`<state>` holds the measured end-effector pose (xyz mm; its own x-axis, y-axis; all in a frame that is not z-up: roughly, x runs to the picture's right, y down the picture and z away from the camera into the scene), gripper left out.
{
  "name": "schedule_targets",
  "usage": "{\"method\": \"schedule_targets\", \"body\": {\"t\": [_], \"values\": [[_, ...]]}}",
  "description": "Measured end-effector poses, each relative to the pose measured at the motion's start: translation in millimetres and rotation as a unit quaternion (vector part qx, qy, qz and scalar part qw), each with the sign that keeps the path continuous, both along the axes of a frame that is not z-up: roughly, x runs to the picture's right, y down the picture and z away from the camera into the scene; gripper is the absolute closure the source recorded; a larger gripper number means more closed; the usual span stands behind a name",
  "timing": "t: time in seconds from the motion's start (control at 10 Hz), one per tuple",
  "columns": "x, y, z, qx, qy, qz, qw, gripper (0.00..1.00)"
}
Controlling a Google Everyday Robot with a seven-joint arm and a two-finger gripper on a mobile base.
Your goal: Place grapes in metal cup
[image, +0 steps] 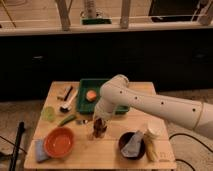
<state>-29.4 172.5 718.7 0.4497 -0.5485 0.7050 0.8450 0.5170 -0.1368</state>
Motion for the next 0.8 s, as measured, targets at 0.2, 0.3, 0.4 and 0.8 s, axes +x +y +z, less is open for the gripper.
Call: {"method": "schedule_targets", "body": {"t": [0.2, 0.3, 0.4, 0.8], "values": [[0.6, 2.3, 2.5, -0.004, 0.005, -0.001, 1.0000, 1.00], [0.2, 2.9, 3.2, -0.005, 0.006, -0.002, 1.0000, 1.00], [-0.6, 3.6, 4.1, -0.006, 0.007, -0.003, 1.0000, 0.97], [-1.4, 3.1, 7.0, -0.011, 0.013, -0.007, 0.9998, 0.58]]}}
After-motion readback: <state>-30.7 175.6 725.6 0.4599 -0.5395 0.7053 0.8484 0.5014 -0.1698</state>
